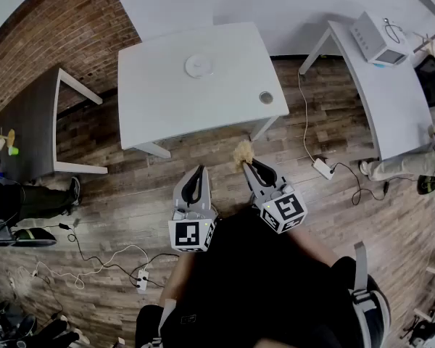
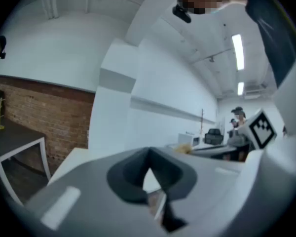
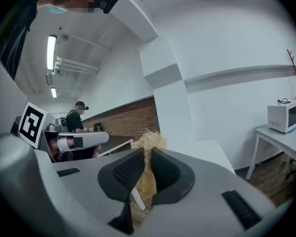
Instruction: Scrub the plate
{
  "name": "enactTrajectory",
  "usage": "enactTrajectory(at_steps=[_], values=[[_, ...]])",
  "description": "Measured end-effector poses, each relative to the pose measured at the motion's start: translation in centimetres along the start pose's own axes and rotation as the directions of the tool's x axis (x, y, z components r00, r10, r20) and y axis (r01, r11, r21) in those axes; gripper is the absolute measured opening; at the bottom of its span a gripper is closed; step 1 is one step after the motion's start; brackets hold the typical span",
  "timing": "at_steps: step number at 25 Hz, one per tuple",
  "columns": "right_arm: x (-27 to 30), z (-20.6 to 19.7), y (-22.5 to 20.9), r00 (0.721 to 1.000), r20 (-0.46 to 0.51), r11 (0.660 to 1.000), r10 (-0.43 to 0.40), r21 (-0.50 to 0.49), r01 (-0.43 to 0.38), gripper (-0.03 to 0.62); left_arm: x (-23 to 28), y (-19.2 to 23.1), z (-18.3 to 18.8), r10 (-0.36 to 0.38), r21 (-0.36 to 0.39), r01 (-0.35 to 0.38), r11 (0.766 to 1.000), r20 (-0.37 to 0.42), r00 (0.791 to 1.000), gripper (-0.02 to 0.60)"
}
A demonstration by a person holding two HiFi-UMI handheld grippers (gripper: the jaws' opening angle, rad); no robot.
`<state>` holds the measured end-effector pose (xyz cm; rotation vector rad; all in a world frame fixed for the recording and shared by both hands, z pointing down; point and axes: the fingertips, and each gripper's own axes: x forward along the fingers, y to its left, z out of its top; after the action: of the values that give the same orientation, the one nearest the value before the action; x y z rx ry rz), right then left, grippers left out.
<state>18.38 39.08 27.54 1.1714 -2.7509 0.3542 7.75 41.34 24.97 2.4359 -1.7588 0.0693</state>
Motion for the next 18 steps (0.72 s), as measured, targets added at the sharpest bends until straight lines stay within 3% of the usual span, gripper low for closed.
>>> enactTrajectory(at_steps=[18], values=[[1.0, -0.4, 2.6, 1.000, 0.001, 1.000, 0.009, 0.005, -0.009, 0.041, -1.7, 2.2, -0.5, -0.001, -0.022, 0.002, 1.000, 0.008, 1.000, 0.000]])
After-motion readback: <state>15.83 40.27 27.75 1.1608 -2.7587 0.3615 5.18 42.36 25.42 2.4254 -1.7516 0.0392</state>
